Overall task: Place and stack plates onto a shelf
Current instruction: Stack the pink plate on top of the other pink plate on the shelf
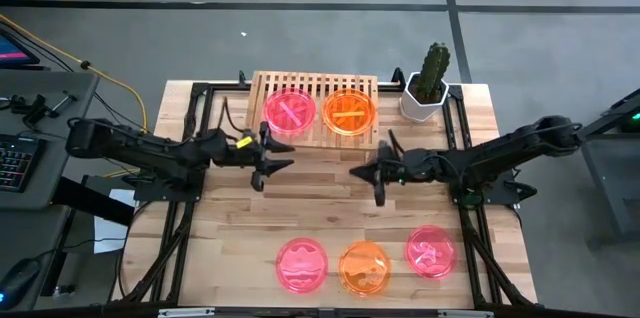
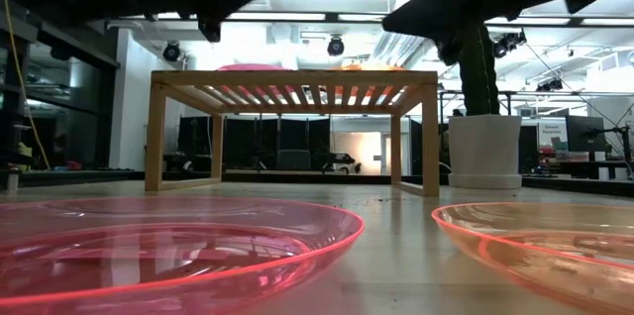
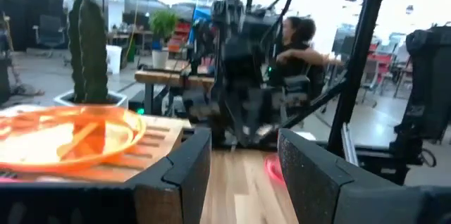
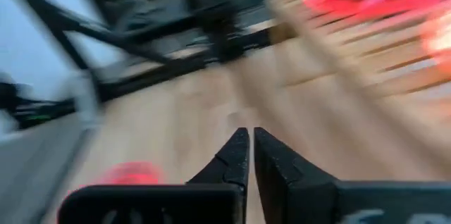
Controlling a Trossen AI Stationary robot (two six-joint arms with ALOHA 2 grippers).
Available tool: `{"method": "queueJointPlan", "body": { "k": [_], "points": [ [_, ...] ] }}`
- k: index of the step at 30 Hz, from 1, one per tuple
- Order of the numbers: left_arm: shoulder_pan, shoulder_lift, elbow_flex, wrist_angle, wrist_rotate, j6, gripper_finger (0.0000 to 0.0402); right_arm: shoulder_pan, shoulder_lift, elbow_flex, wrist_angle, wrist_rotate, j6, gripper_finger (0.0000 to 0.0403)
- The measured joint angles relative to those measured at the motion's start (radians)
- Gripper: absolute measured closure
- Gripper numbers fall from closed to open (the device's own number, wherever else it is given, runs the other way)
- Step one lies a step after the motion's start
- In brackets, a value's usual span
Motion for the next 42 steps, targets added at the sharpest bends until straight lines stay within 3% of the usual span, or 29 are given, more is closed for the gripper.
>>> {"method": "queueJointPlan", "body": {
  "k": [3,6,11,17,23,26,42],
  "points": [
    [0.000,-0.044,0.000,-0.006,0.017,0.000,0.0245,0.030,0.088,0.002,0.129,-0.103,0.083,0.0367],
    [0.000,-0.097,0.000,-0.022,0.035,-0.002,0.0245,0.071,0.191,0.061,0.146,-0.147,0.148,0.0332],
    [-0.008,-0.175,0.000,-0.065,0.040,-0.033,0.0245,0.121,0.379,0.283,-0.132,-0.205,0.211,0.0276],
    [-0.028,-0.207,0.000,-0.117,0.040,-0.018,0.0245,0.137,0.602,0.545,-0.513,-0.230,0.224,0.0241],
    [-0.033,-0.206,0.000,-0.134,0.038,-0.018,0.0245,0.135,0.772,0.698,-0.568,-0.446,0.275,0.0236],
    [-0.033,-0.207,0.000,-0.142,0.037,-0.018,0.0245,0.136,0.821,0.748,-0.573,-0.508,0.285,0.0236],
    [-0.033,-0.207,0.000,-0.144,0.033,-0.009,0.0245,0.143,0.891,0.778,-0.562,-0.492,0.362,0.0236]
  ]
}}
